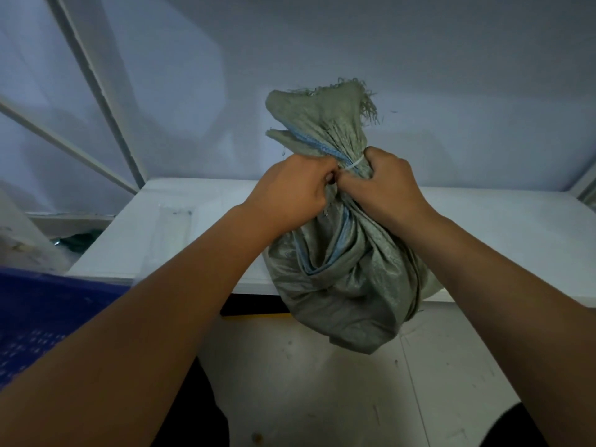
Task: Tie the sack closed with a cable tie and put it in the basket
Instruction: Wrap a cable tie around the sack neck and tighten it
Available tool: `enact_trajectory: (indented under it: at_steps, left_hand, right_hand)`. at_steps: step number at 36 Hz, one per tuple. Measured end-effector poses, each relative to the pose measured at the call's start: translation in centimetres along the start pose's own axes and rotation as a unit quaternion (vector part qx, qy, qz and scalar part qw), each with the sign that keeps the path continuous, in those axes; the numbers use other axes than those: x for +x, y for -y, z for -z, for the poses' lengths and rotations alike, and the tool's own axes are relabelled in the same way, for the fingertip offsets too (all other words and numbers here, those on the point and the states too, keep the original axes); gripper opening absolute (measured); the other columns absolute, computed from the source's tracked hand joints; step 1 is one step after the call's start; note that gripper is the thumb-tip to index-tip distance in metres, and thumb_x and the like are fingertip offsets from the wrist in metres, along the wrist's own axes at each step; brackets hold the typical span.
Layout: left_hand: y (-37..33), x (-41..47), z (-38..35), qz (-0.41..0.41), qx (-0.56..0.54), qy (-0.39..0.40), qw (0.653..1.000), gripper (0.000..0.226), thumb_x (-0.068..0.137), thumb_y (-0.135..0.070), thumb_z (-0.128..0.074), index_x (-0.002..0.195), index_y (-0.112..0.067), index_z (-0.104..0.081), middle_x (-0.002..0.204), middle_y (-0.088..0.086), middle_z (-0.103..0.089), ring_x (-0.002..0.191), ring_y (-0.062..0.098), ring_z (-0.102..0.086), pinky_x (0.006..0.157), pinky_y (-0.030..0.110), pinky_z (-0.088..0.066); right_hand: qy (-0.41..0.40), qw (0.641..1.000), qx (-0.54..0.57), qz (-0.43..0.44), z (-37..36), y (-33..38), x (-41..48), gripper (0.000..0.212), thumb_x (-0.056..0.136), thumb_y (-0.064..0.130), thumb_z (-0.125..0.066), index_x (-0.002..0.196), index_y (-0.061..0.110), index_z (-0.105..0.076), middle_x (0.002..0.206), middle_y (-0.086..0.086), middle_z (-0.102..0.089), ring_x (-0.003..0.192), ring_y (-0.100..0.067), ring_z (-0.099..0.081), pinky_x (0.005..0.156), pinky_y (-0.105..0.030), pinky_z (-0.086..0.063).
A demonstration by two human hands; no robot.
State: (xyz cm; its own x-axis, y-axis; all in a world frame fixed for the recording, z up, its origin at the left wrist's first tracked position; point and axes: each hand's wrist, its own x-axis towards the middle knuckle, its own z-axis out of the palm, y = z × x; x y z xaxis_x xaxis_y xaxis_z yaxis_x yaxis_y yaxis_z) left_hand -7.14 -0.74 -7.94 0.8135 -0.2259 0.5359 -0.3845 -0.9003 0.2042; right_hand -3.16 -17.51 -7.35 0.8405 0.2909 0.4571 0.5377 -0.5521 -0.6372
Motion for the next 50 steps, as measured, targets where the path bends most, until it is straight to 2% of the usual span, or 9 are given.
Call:
enact_trajectory:
  at_steps: [3, 10, 17, 25, 30, 35, 41, 47, 50]
  left_hand:
    - [0.0, 0.0, 0.1, 0.002, 0.007, 0.006, 1.0, 0.015, 0.085, -0.008, -0.046, 0.088, -0.009, -0.061, 0.079, 0.01, -0.065, 0.07, 0.028, -0.058, 0.062, 0.045, -0.05]
    - [-1.3, 0.2, 0.6, 0.028, 0.025, -0.057, 0.998, 0.026, 0.084, -0.027, -0.036, 0.078, -0.012, -0.056, 0.068, 0.002, -0.054, 0.063, 0.024, -0.051, 0.056, 0.033, -0.036]
    - [-1.2, 0.2, 1.1, 0.027, -0.006, -0.049, 0.998, 0.023, 0.082, -0.026, -0.04, 0.067, -0.013, -0.051, 0.054, -0.007, -0.039, 0.047, 0.009, -0.036, 0.051, 0.031, -0.028]
    - [-1.4, 0.6, 1.4, 0.035, -0.077, -0.056, 0.995, 0.037, 0.084, -0.029, -0.037, 0.066, -0.004, -0.057, 0.056, 0.004, -0.049, 0.053, 0.023, -0.047, 0.05, 0.036, -0.039]
    - [-1.8, 0.5, 1.8, 0.029, -0.064, -0.062, 0.996, 0.036, 0.082, -0.036, -0.032, 0.06, -0.012, -0.047, 0.051, -0.003, -0.04, 0.048, 0.017, -0.04, 0.048, 0.032, -0.028]
    - [-3.1, 0.3, 2.5, 0.017, -0.054, -0.094, 0.994, 0.032, 0.083, -0.024, -0.042, 0.054, -0.024, -0.029, 0.047, -0.01, -0.027, 0.042, 0.008, -0.026, 0.048, 0.029, -0.013]
    - [-2.9, 0.4, 2.4, 0.061, -0.098, -0.103, 0.988, 0.028, 0.083, -0.026, -0.044, 0.058, -0.016, -0.039, 0.049, -0.007, -0.034, 0.045, 0.01, -0.032, 0.049, 0.03, -0.021]
    - [-1.5, 0.4, 2.1, 0.107, -0.074, -0.02, 0.991, 0.053, 0.101, -0.039, -0.049, 0.065, -0.002, -0.056, 0.055, 0.013, -0.052, 0.049, 0.025, -0.045, 0.05, 0.036, -0.036]
    - [-1.3, 0.4, 2.0, 0.101, -0.106, 0.014, 0.989, 0.047, 0.105, -0.03, -0.047, 0.072, 0.0, -0.059, 0.061, 0.013, -0.055, 0.057, 0.029, -0.053, 0.057, 0.041, -0.039]
  right_hand:
    - [0.001, 0.999, -0.043, 0.002, -0.1, 0.1, 0.0, 0.031, 0.085, 0.041, -0.068, 0.088, 0.01, -0.065, 0.084, -0.001, -0.069, 0.078, -0.017, -0.064, 0.064, -0.029, -0.048]
    - [-0.004, 0.998, -0.057, 0.009, -0.2, 0.4, -0.3, 0.042, 0.088, 0.051, -0.057, 0.071, 0.013, -0.05, 0.069, -0.001, -0.058, 0.068, -0.022, -0.056, 0.055, -0.033, -0.036]
    - [0.015, 1.0, -0.023, 0.003, 0.3, 0.6, -0.3, 0.058, 0.082, 0.06, -0.055, 0.087, 0.002, -0.063, 0.081, -0.01, -0.068, 0.079, -0.027, -0.063, 0.066, -0.037, -0.048]
    - [0.01, 1.0, 0.003, 0.009, 0.5, 0.9, -0.5, 0.072, 0.071, 0.067, -0.043, 0.097, 0.005, -0.067, 0.091, -0.012, -0.072, 0.086, -0.03, -0.067, 0.077, -0.046, -0.055]
    - [-0.005, 1.0, 0.008, 0.019, 0.3, 0.5, -0.4, 0.059, 0.075, 0.06, -0.048, 0.088, 0.005, -0.065, 0.083, -0.011, -0.07, 0.081, -0.03, -0.065, 0.072, -0.045, -0.054]
    - [0.007, 1.0, -0.006, 0.02, 0.3, -1.0, -0.2, 0.02, 0.087, 0.041, -0.056, 0.08, 0.023, -0.058, 0.081, -0.002, -0.065, 0.082, -0.026, -0.062, 0.065, -0.036, -0.043]
    - [0.018, 0.999, 0.017, 0.026, 0.6, -0.7, -0.1, 0.008, 0.096, 0.031, -0.061, 0.091, 0.025, -0.064, 0.088, 0.002, -0.068, 0.087, -0.017, -0.062, 0.068, -0.029, -0.04]
    - [0.007, 0.999, 0.011, 0.044, 0.4, -0.5, -0.3, 0.058, 0.082, 0.067, -0.049, 0.108, 0.021, -0.072, 0.097, 0.003, -0.073, 0.088, -0.012, -0.066, 0.072, -0.027, -0.049]
    - [0.012, 0.998, -0.004, 0.057, 0.4, -1.1, -0.4, 0.056, 0.083, 0.066, -0.048, 0.107, 0.021, -0.07, 0.091, 0.006, -0.071, 0.087, -0.016, -0.066, 0.07, -0.03, -0.048]
